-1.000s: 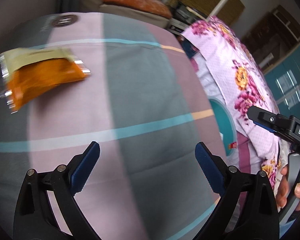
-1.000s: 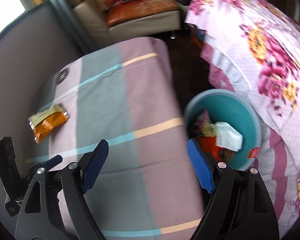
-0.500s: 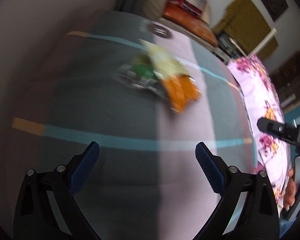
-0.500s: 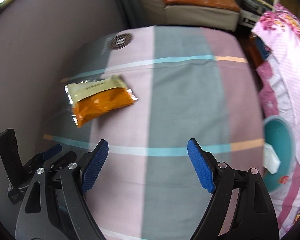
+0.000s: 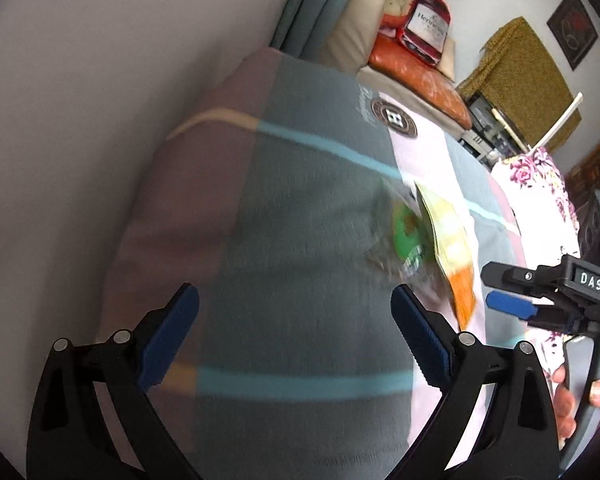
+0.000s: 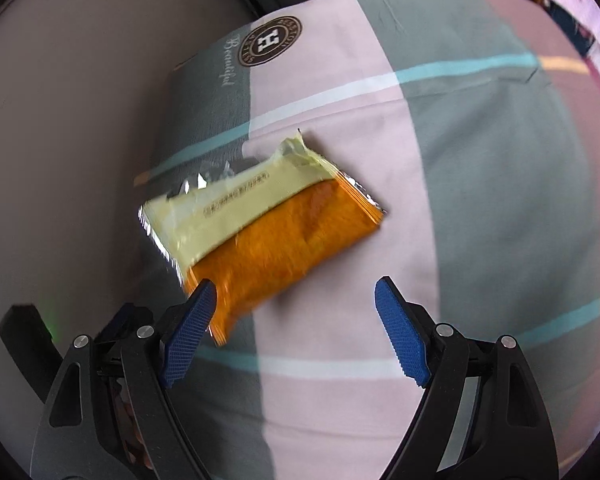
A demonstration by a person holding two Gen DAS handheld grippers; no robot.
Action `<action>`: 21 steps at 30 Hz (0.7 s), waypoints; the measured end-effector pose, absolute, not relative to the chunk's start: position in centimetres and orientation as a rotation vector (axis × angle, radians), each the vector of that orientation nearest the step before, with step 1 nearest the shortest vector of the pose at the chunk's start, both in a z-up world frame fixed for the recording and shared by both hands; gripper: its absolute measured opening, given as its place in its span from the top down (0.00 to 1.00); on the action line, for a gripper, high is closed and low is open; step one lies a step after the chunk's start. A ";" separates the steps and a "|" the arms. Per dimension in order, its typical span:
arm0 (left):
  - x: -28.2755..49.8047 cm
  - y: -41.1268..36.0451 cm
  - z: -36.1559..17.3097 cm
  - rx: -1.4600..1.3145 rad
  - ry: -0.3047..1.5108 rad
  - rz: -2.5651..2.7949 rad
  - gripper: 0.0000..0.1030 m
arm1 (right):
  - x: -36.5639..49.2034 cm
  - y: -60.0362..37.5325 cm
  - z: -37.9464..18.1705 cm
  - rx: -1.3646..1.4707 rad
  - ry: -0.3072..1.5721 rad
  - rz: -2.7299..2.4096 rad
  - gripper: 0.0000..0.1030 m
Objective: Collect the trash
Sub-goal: 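Grasp the green seed packet with the left gripper while the right gripper grasps the yellow-orange bag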
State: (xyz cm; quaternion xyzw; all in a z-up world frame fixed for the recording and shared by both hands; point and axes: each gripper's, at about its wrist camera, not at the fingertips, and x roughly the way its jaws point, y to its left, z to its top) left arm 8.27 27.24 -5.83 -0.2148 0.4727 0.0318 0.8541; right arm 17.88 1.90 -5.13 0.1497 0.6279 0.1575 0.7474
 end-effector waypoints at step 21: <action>14.5 20.4 -6.2 -0.296 1.016 -0.114 0.06 | 19.7 -1.2 -6.5 0.503 1.379 0.351 0.25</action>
